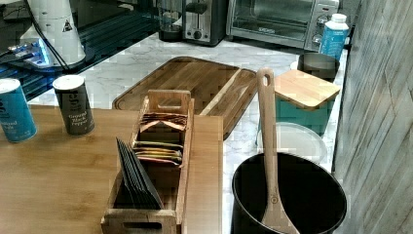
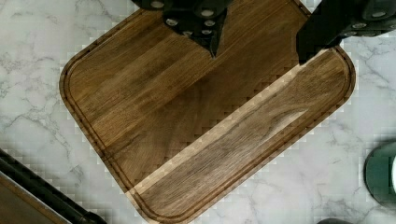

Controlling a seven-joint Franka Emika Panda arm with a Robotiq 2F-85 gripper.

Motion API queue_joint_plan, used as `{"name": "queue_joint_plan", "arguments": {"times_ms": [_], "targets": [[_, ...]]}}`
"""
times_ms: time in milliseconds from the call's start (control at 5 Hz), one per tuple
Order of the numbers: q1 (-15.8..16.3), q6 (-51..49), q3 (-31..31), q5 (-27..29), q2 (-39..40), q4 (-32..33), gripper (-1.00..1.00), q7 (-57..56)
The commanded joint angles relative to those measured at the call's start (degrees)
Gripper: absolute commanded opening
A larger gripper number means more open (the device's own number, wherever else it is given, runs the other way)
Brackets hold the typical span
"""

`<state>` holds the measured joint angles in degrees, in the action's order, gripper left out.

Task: Open the drawer.

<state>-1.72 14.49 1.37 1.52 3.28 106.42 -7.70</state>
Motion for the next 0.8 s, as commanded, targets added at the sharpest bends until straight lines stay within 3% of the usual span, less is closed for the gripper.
{"name": "queue_joint_plan", "arguments": {"times_ms": [200,400,800], "targets": [[0.04,-0.01,0.07,0.35,0.0,0.06,1.0,-0.05],[-0.18,6.39,0.22,-0.66,-5.54,8.96,1.0,-8.37],[-2.08,13.22,-2.84,1.38,-12.9,20.93,1.0,-36.45]]}}
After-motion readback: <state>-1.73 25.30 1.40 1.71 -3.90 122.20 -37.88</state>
